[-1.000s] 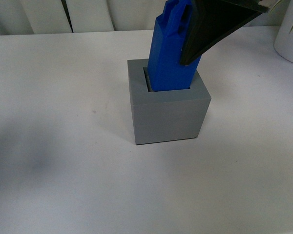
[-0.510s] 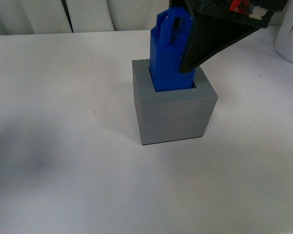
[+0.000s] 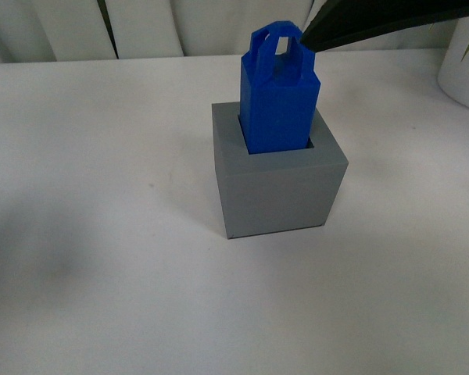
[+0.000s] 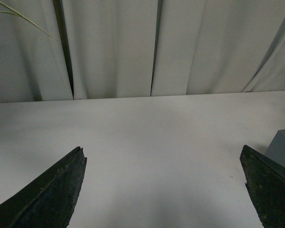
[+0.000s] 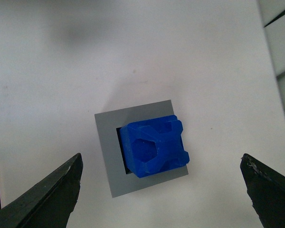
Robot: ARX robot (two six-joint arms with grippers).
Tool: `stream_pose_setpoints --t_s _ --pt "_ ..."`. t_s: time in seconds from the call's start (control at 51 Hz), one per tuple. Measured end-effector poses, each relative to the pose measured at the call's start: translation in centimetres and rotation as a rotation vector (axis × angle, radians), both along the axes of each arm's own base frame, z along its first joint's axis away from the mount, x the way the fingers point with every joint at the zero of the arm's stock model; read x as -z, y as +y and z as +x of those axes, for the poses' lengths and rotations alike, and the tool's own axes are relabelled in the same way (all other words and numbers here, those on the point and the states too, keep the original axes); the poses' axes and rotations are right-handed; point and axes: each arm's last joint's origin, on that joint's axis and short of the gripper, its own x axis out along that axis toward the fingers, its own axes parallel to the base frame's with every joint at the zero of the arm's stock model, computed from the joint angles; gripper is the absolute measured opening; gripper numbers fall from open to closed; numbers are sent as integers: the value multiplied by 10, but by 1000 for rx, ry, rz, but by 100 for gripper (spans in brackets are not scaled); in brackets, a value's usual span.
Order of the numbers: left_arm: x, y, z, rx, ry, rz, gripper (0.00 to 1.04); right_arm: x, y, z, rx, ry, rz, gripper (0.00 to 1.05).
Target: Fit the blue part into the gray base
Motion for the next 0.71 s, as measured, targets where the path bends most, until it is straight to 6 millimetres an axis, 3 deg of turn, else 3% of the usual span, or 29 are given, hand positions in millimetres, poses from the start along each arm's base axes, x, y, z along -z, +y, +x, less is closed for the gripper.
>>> stream_pose_setpoints --t_s 0.275,0.529,0.667,0.706 --pt "0 0 0 0 0 0 99 21 -44 -43 253 -133 254 97" --pt "0 0 0 0 0 0 99 63 -85 -121 651 -268 619 97" --pt "0 0 0 0 0 0 99 69 -87 -125 693 -213 659 97" --pt "0 0 0 0 0 0 99 70 -85 -125 769 -262 687 93"
